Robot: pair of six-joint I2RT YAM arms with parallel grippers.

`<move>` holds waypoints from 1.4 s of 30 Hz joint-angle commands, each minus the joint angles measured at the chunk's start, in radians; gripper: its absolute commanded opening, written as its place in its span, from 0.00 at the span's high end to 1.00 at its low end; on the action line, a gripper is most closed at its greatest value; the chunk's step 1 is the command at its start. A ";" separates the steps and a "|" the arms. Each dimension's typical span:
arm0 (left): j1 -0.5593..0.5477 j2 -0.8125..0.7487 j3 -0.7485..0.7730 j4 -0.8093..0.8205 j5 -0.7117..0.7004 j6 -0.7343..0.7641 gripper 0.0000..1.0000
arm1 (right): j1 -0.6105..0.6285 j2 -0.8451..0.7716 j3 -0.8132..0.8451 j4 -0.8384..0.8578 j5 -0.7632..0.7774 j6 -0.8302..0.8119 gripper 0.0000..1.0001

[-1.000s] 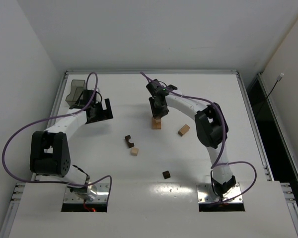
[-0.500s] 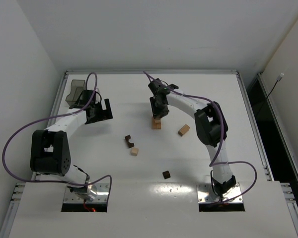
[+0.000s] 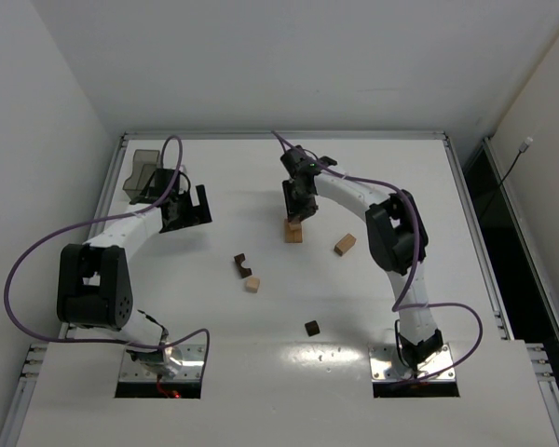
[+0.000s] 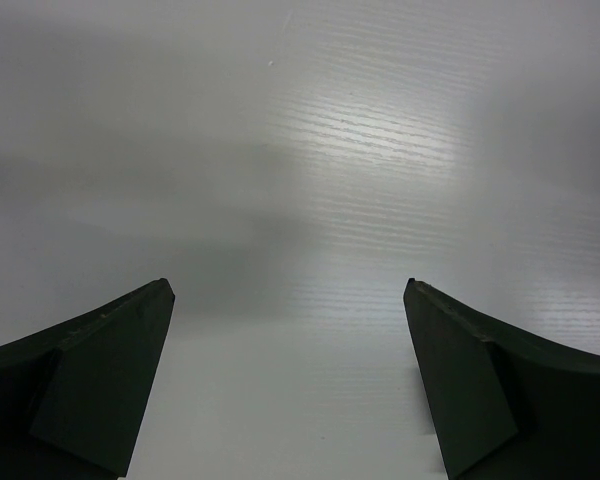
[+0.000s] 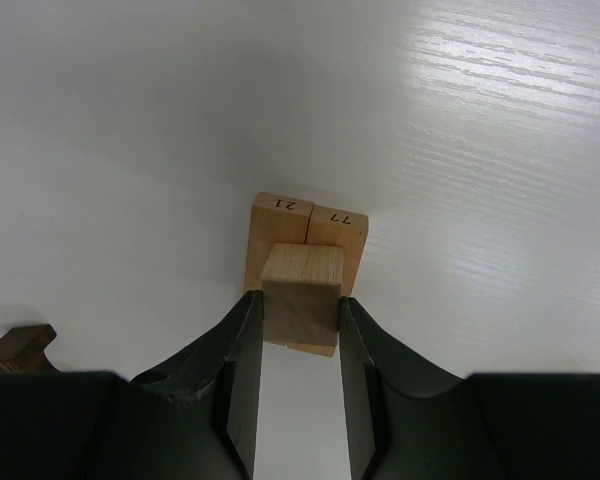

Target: Build the wood block tower

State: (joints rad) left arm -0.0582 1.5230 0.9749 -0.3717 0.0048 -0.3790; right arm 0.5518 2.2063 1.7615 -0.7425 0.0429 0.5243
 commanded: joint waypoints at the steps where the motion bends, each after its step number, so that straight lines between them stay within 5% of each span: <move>1: 0.012 0.000 -0.005 0.027 0.012 -0.011 0.00 | -0.006 0.015 0.042 0.012 -0.012 0.019 1.00; 5: 0.012 0.000 -0.005 0.027 0.012 -0.011 0.00 | -0.006 0.015 0.042 0.012 -0.012 0.019 0.98; 19: 0.012 0.000 -0.005 0.027 0.012 -0.011 0.00 | 0.003 -0.003 0.024 0.022 -0.003 -0.019 0.42; 25: 0.012 -0.034 -0.015 0.027 0.012 0.011 0.00 | 0.014 -0.199 -0.169 0.216 -0.194 -0.202 0.42; 28: 0.012 -0.058 -0.038 0.027 0.024 0.025 0.00 | 0.026 -0.454 -0.408 0.389 -0.363 -0.443 0.42; 31: 0.023 -0.058 -0.038 0.027 0.034 0.038 0.00 | 0.101 -0.583 -0.484 0.327 -0.411 -0.661 0.40; 36: 0.032 -0.035 -0.002 0.027 0.043 0.038 0.00 | 0.279 -0.639 -0.571 0.292 -0.358 -0.862 0.47; 42: 0.060 -0.003 0.053 0.007 0.043 0.048 0.00 | 0.480 -0.469 -0.475 0.261 -0.217 -0.974 0.48</move>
State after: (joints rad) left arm -0.0200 1.5127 0.9718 -0.3744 0.0376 -0.3473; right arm 0.9829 1.6436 1.2388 -0.4603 -0.2535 -0.3271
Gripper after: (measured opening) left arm 0.996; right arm 0.521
